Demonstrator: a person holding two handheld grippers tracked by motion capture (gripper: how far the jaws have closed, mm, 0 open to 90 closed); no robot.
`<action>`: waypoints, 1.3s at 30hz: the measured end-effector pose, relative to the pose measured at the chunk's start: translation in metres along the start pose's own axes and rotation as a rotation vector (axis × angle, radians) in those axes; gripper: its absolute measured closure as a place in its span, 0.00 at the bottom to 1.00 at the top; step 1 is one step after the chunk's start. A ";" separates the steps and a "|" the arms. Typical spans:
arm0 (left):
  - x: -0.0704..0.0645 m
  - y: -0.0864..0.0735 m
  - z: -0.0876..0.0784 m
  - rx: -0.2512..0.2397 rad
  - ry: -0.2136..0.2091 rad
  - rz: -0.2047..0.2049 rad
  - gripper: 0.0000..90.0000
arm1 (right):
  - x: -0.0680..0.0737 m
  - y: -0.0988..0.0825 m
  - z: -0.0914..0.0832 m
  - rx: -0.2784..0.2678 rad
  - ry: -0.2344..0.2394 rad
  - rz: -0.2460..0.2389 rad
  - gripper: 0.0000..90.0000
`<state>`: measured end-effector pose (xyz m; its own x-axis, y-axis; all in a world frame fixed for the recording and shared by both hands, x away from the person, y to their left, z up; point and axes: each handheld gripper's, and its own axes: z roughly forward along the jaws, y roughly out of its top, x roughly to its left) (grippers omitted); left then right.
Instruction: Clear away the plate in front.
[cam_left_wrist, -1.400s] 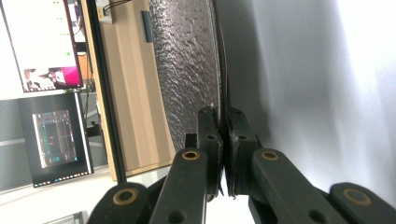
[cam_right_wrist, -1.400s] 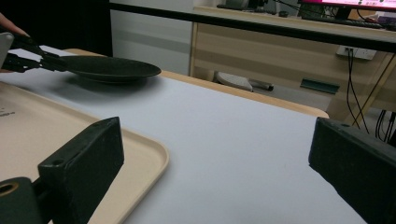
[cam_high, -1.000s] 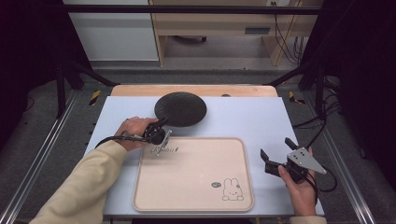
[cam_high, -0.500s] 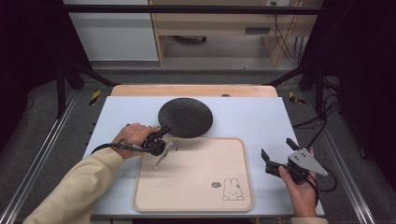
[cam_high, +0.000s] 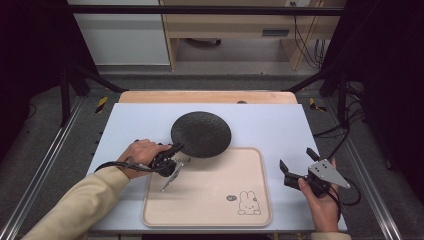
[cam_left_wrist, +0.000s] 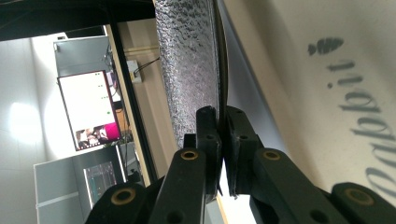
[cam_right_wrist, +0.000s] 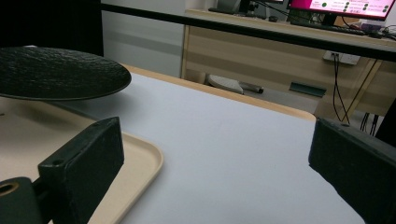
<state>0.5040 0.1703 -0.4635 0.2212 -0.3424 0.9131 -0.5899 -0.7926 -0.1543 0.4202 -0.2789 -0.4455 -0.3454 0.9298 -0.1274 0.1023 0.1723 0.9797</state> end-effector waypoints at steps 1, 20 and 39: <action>0.000 0.001 -0.001 -0.005 0.002 0.000 0.94 | 0.000 0.000 0.000 0.000 0.000 0.000 0.04; -0.006 0.020 -0.010 -0.072 0.022 0.033 0.94 | -0.001 -0.001 0.000 0.008 -0.006 -0.001 0.04; -0.023 0.033 -0.030 -0.136 0.032 0.041 0.94 | -0.001 -0.002 0.000 0.018 -0.016 -0.007 0.04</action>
<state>0.4560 0.1675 -0.4786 0.1714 -0.3549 0.9191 -0.6984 -0.7017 -0.1407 0.4202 -0.2801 -0.4474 -0.3310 0.9337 -0.1367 0.1164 0.1842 0.9760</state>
